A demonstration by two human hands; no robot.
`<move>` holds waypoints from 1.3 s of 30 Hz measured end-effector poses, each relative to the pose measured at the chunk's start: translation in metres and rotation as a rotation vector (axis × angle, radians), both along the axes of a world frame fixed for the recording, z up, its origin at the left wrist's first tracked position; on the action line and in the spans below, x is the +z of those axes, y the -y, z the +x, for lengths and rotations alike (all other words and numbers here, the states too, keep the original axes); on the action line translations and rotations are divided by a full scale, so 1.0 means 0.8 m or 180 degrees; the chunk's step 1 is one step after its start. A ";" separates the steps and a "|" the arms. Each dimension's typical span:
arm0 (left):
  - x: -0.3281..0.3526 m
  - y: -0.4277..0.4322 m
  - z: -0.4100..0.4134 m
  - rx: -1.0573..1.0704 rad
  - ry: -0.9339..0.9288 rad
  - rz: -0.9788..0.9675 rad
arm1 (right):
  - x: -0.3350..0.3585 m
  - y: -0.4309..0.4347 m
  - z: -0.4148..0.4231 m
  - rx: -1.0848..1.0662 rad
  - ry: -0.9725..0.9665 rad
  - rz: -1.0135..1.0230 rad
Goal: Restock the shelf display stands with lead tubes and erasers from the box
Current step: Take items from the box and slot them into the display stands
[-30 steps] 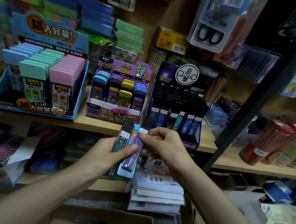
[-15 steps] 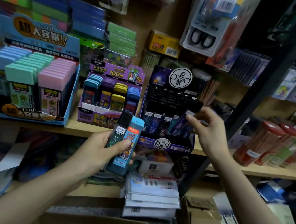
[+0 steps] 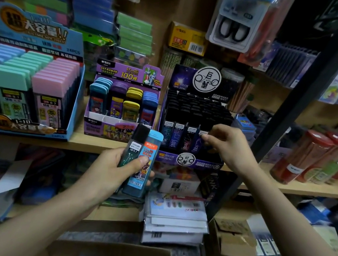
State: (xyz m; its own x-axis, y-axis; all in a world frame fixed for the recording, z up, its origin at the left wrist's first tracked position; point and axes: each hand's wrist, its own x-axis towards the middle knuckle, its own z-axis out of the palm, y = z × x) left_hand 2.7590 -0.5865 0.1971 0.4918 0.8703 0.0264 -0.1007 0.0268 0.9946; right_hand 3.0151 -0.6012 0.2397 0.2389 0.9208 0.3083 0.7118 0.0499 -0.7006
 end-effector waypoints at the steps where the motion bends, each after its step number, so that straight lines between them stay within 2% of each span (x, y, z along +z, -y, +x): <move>1: -0.001 0.000 0.001 0.0004 -0.0003 0.0002 | -0.002 -0.001 -0.001 -0.0132 0.0128 0.0002; 4: -0.002 0.001 0.005 -0.0011 -0.0003 -0.0013 | 0.002 -0.002 -0.004 -0.0286 0.0526 -0.0106; 7: -0.001 0.002 0.006 -0.0025 0.0013 -0.0008 | 0.010 0.003 -0.011 -0.0591 0.1350 -0.0348; 9: -0.001 0.004 0.005 -0.0018 0.0033 -0.0004 | 0.012 0.013 -0.022 -0.0877 0.1704 -0.0068; 10: -0.001 0.004 0.005 -0.0015 0.0031 0.0007 | 0.012 0.019 -0.031 -0.0854 0.1536 0.0177; 12: -0.001 0.004 0.003 -0.0015 0.0015 0.0027 | 0.010 0.030 -0.054 -0.0457 0.0551 0.0345; 16: 0.000 0.007 0.002 -0.0054 0.0000 0.0072 | -0.008 0.045 -0.113 0.0377 -0.1448 -0.0694; 19: 0.001 0.008 0.001 -0.0065 -0.0012 0.0121 | -0.017 0.050 -0.133 0.0480 -0.1994 -0.0585; 26: 0.007 0.006 -0.004 0.0002 -0.0033 0.0274 | -0.013 0.047 -0.141 0.0465 -0.2096 -0.0212; 32: 0.018 -0.007 -0.032 0.0103 -0.0089 0.0351 | 0.012 0.024 -0.158 0.0868 -0.2260 -0.0149; 39: 0.045 -0.027 -0.101 0.0907 -0.0248 0.0745 | 0.067 -0.033 -0.177 0.0635 -0.1499 0.0668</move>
